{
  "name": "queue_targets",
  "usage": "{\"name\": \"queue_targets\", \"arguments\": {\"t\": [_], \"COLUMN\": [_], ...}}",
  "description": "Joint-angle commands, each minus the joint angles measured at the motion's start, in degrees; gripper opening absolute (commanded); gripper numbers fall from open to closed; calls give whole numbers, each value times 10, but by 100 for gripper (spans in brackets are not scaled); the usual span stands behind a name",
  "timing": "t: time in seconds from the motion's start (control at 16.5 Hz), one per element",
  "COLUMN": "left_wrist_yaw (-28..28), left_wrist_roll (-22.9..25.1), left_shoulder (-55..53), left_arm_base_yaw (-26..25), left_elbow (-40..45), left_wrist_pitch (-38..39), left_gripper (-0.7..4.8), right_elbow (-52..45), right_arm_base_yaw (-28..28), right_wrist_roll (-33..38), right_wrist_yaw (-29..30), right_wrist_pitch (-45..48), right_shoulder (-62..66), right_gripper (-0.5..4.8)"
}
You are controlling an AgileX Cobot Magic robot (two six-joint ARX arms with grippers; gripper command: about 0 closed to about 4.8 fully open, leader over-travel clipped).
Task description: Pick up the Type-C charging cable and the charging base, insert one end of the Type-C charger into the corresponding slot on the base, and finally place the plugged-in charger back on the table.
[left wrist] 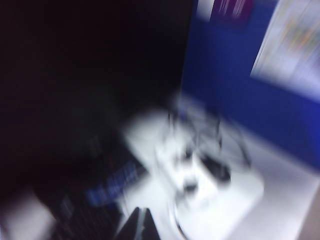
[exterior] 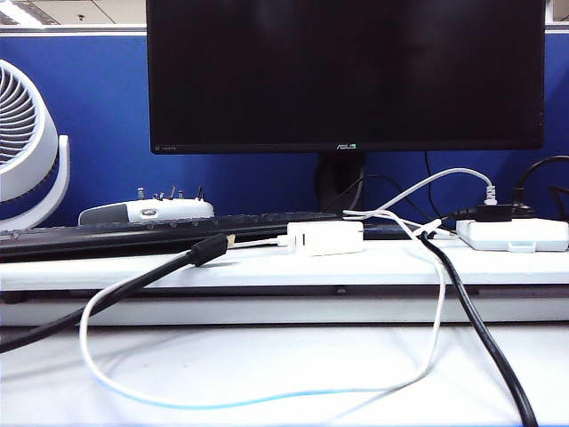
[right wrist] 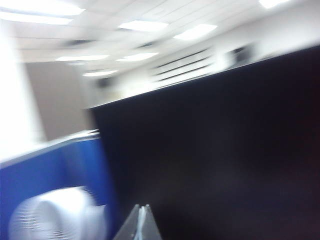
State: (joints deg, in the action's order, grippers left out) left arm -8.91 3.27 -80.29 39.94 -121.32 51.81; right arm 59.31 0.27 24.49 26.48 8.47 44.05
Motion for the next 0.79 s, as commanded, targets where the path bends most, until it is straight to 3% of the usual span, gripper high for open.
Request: {"name": "queue_targets", "arguments": {"t": [0.06, 0.18, 0.36, 0.55, 0.67, 0.79], "left_wrist_yaw": [2, 38, 61, 68, 84, 92], "left_wrist_roll": [25, 31, 45, 35, 15, 7], "left_shoulder": [108, 178, 277, 394, 462, 518], "left_arm_base_yaw": [1, 1, 1, 1, 1, 1], "left_elbow": [0, 1, 24, 107, 175, 247], "left_wrist_pitch": [43, 115, 237, 252, 252, 247], "left_gripper": [-6, -6, -6, -6, -6, -6], "right_elbow": [0, -34, -164, -323, -413, -481], "right_arm_base_yaw": [0, 0, 16, 40, 42, 42], "right_wrist_roll": [-123, -173, -172, -170, -168, -158], "right_wrist_yaw": [-61, -60, -99, -174, -178, -218], "right_wrist_pitch": [-160, -189, -147, -150, -148, -164], "right_shoulder": [-58, -100, -192, -301, -360, -396], "right_gripper": [-8, -8, -8, -8, -8, -8]}}
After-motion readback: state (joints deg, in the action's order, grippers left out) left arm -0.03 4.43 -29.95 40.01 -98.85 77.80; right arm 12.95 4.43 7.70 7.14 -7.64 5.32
